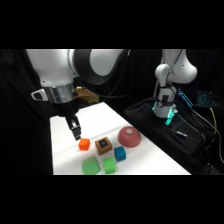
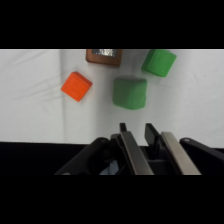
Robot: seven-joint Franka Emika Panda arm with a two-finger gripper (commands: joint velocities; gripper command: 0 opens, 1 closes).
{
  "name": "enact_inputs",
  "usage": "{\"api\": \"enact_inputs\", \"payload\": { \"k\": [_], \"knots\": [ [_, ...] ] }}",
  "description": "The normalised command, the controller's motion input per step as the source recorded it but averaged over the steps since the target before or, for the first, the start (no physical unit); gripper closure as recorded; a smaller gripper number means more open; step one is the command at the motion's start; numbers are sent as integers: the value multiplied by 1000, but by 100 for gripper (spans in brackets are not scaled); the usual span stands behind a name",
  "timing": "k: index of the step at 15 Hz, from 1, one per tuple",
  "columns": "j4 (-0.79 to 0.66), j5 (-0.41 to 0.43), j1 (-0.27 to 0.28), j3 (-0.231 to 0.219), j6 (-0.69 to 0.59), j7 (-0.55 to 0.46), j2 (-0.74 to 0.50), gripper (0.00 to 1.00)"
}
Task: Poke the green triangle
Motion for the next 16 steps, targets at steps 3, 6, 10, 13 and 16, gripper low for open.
{"api": "enact_inputs", "payload": {
  "k": [3,6,10,13,16],
  "knots": [
    [237,15,9,39,-20,63,187,100],
    [154,57,-6,64,114,3,208,98],
    [143,86,-29,78,207,-88,280,97],
    [190,104,-56,86,241,-152,340,98],
    [261,112,-83,84,188,-156,369,98]
  ]
}}
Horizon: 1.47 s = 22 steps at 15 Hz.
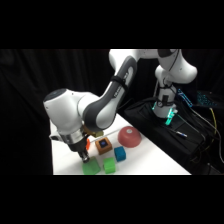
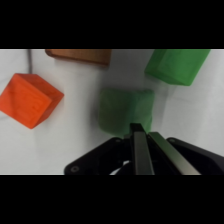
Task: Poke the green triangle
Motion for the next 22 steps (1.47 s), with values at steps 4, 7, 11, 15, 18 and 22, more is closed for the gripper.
{"api": "enact_inputs", "payload": {
  "k": [4,7,11,15,18,22],
  "knots": [
    [295,119,-90,88,46,-115,342,98],
    [205,100,-52,79,-66,-68,209,99],
    [-77,62,-1,56,-119,-15,-197,98],
    [-259,89,15,52,-261,52,-526,73],
    [-217,35,75,-17,-313,138,-496,44],
    [-168,25,69,-34,-223,142,-394,0]
  ]
}}
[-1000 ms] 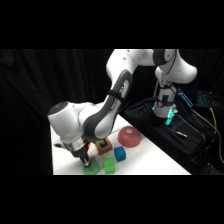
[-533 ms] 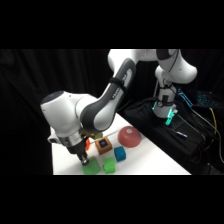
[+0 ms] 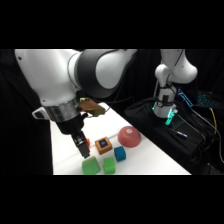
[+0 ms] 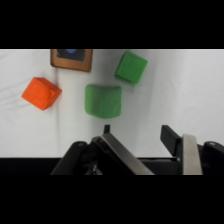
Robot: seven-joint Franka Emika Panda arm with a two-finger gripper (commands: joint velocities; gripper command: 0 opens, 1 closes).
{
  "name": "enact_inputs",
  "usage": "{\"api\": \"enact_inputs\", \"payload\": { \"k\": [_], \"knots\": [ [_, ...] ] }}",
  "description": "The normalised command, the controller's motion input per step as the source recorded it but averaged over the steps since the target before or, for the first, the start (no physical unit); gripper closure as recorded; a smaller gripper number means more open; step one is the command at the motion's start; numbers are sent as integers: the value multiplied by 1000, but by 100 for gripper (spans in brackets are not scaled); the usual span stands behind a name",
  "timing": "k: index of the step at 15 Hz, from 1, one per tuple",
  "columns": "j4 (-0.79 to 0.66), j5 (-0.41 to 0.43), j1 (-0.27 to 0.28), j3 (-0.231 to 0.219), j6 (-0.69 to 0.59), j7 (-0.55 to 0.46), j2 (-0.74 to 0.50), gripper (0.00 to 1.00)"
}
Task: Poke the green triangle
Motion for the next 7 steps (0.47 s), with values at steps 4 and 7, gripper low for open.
{"api": "enact_inputs", "payload": {
  "k": [4,7],
  "knots": [
    [-147,-11,52,-64,-138,124,-324,0],
    [-152,-13,25,-62,-45,69,-277,0]
  ]
}}
